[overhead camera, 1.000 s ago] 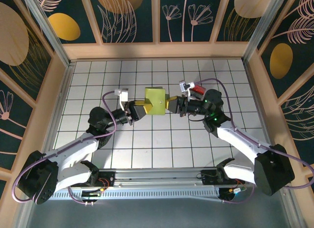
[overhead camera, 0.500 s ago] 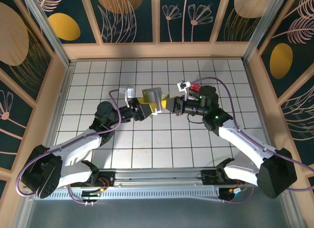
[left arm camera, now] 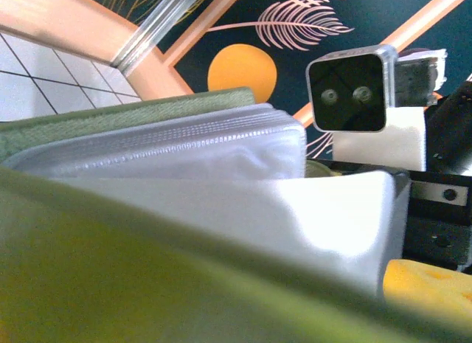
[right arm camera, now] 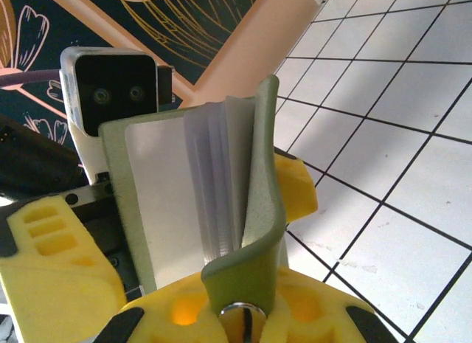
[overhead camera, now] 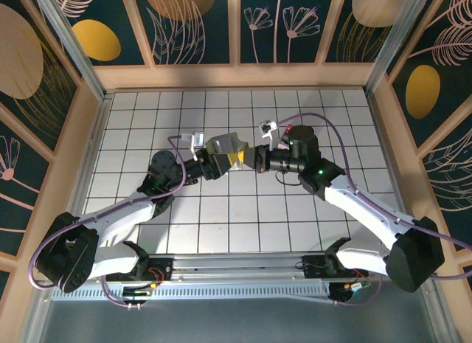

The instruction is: Take the credit cards out of the card holder

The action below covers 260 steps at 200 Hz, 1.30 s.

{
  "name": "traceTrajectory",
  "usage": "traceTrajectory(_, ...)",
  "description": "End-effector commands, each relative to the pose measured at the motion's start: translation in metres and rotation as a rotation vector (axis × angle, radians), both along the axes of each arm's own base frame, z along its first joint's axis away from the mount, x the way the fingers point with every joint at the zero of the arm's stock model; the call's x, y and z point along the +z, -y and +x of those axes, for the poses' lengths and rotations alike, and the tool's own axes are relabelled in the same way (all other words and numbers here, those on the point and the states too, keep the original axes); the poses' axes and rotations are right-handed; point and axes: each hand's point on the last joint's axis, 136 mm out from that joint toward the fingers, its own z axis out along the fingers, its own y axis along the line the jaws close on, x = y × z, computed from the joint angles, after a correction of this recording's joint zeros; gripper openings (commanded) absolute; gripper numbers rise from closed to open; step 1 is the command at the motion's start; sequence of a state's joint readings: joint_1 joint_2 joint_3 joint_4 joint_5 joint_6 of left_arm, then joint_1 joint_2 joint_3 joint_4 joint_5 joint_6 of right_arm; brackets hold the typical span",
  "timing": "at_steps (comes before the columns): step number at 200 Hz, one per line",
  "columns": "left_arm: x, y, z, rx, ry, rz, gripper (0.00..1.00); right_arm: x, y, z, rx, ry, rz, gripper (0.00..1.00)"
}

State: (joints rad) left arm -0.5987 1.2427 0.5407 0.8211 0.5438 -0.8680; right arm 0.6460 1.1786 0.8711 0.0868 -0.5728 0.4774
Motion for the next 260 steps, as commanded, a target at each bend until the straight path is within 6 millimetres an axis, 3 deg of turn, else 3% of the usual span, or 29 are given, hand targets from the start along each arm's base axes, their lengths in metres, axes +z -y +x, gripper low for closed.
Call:
traceTrajectory(1, 0.01, 0.0, 0.005, 0.021, 0.033, 0.004, 0.99, 0.015, 0.0, 0.007, -0.041, 0.058, -0.017, 0.0)
traceTrajectory(70, 0.009, 0.0, 0.007, 0.033, 0.032, 0.008, 0.94, 0.013, -0.003, 0.008, -0.043, 0.055, -0.025, 0.0)
traceTrajectory(109, 0.008, -0.001, 0.009, 0.045, 0.028, 0.008, 0.8, 0.016, -0.004, 0.006, -0.035, 0.06, -0.021, 0.0)
traceTrajectory(156, 0.009, -0.001, 0.007, 0.036, 0.036, 0.004, 0.72, 0.018, -0.006, 0.003, -0.017, 0.068, -0.015, 0.0)
traceTrajectory(188, 0.016, 0.0, 0.002, 0.011, 0.057, -0.021, 0.61, 0.02, -0.008, -0.002, 0.012, 0.081, 0.009, 0.23)
traceTrajectory(204, 0.02, 0.0, 0.0, 0.0, 0.069, -0.032, 0.6, 0.024, -0.01, -0.004, 0.028, 0.089, 0.028, 0.27)
traceTrajectory(228, 0.024, 0.001, -0.004, -0.014, 0.081, -0.038, 0.59, 0.025, -0.011, -0.004, 0.033, 0.094, 0.033, 0.27)
traceTrajectory(260, 0.025, 0.0, -0.006, -0.015, 0.086, -0.041, 0.57, 0.027, -0.011, -0.003, 0.033, 0.101, 0.039, 0.15)
